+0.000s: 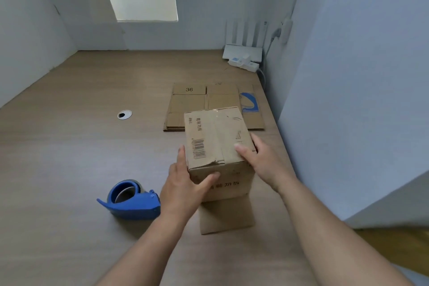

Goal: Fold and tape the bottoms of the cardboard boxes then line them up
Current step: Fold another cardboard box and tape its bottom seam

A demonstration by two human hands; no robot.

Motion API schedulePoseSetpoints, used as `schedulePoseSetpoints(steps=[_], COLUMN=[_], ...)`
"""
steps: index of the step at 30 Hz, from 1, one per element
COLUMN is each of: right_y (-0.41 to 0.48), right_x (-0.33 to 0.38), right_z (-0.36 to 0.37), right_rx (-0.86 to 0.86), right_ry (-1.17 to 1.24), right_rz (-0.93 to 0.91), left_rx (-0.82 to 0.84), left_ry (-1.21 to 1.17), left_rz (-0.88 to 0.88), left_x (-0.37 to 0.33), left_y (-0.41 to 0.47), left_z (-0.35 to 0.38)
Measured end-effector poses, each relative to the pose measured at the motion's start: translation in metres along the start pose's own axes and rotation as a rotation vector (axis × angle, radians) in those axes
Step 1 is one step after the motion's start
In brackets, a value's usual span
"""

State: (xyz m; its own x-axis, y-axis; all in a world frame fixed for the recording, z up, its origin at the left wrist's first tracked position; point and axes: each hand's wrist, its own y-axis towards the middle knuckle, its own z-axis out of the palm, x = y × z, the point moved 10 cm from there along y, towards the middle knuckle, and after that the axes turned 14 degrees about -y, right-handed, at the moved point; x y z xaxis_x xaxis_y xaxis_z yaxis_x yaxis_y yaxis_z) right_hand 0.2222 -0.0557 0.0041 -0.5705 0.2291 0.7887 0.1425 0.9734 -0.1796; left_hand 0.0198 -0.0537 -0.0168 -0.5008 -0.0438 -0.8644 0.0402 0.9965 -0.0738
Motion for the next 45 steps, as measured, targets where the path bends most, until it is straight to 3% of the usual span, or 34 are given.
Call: schedulePoseSetpoints(steps=[3, 8, 13, 16, 19, 22, 27, 33, 38, 42, 45], right_y=[0.010, 0.010, 0.008, 0.000, -0.012, -0.023, -0.038, -0.072, -0.089, -0.082, -0.081], right_x=[0.003, 0.006, 0.000, -0.011, -0.018, -0.016, -0.004, 0.018, 0.055, 0.071, 0.076], right_z=[0.007, 0.010, 0.008, -0.012, -0.029, -0.030, -0.030, -0.032, 0.004, 0.044, 0.050], right_rx=[-0.018, -0.011, -0.027, -0.225, -0.445, -0.548, -0.663, -0.774, -0.600, -0.294, -0.265], right_ry=[-0.111, -0.248, -0.196, -0.091, -0.128, -0.165, -0.237, -0.187, -0.052, -0.020, -0.016], right_rz=[0.012, -0.035, -0.035, -0.005, 0.011, -0.019, -0.095, -0.287, -0.458, -0.421, -0.404], left_rx=[-0.022, 0.069, 0.111, 0.006, 0.149, 0.241, 0.295, 0.263, 0.271, 0.267, 0.256], left_ry=[0.136, 0.233, -0.050, 0.140, 0.504, 0.757, 0.835, 0.733, 0.573, 0.584, 0.615], left_rz=[-0.004, 0.217, 0.212, 0.099, -0.091, -0.095, -0.240, -0.158, -0.016, 0.086, 0.142], left_x=[-0.007, -0.016, 0.000, 0.047, 0.100, 0.117, 0.124, 0.105, 0.035, -0.011, -0.030], left_y=[0.007, 0.010, 0.010, 0.009, 0.005, 0.012, 0.026, 0.020, -0.003, -0.018, -0.025], left_z=[-0.004, 0.008, -0.017, -0.064, -0.078, -0.076, -0.076, -0.096, -0.104, -0.100, -0.096])
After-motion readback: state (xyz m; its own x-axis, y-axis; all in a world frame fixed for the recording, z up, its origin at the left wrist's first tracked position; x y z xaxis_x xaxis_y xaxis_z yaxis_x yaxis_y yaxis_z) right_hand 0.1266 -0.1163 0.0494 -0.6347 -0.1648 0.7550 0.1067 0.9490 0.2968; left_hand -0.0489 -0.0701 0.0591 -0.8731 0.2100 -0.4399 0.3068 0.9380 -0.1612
